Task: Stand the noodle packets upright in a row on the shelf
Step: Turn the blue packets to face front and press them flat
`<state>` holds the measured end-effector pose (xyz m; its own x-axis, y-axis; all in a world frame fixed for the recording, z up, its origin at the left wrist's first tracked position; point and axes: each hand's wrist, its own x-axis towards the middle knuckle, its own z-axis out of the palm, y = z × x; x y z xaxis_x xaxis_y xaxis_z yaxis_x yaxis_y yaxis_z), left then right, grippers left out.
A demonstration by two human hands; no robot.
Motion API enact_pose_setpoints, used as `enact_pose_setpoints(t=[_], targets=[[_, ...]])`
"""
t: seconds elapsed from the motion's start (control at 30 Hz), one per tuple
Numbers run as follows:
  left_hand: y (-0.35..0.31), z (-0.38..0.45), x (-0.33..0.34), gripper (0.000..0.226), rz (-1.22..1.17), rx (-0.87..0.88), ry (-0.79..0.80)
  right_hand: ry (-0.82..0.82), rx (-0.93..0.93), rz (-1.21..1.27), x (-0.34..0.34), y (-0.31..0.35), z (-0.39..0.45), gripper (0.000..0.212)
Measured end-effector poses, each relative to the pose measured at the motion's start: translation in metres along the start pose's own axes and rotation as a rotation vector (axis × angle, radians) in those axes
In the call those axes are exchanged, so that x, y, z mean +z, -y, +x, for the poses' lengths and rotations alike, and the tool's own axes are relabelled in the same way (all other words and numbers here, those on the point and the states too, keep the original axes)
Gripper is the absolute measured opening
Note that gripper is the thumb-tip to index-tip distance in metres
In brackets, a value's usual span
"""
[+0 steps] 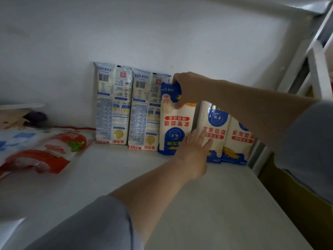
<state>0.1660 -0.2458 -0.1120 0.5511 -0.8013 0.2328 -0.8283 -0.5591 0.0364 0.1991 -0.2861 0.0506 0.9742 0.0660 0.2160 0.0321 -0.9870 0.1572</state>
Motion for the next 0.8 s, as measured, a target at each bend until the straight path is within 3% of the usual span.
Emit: enact_pose_setpoints(t=[0.17, 0.33, 0.47, 0.57, 0.63, 0.73, 0.8], targets=[[0.018, -0.036, -0.004, 0.071, -0.092, 0.049, -0.036, 0.011, 0.021, -0.03, -0.007, 0.004, -0.027, 0.056], [0.021, -0.066, -0.014, 0.07, -0.024, 0.107, -0.004, 0.164, 0.016, -0.052, -0.014, 0.012, -0.053, 0.048], [0.017, -0.084, -0.023, 0.065, -0.156, 0.035, 0.066, 0.085, 0.048, -0.085, -0.011, 0.019, -0.07, 0.039], [0.01, -0.09, -0.021, 0.066, -0.517, -0.173, 0.149, 0.009, 0.113, 0.009, -0.017, 0.017, -0.095, 0.019], [0.007, -0.089, -0.02, 0.069, -0.882, -0.324, 0.178, -0.065, 0.179, 0.141, -0.023, 0.015, -0.119, 0.021], [0.004, -0.088, -0.022, 0.083, -1.491, -0.403, 0.221, -0.188, 0.253, 0.407, -0.022, 0.019, -0.165, 0.014], [-0.001, -0.093, -0.025, 0.074, -1.839, -0.456, 0.16, -0.304, 0.291, 0.618, -0.013, 0.023, -0.193, 0.015]])
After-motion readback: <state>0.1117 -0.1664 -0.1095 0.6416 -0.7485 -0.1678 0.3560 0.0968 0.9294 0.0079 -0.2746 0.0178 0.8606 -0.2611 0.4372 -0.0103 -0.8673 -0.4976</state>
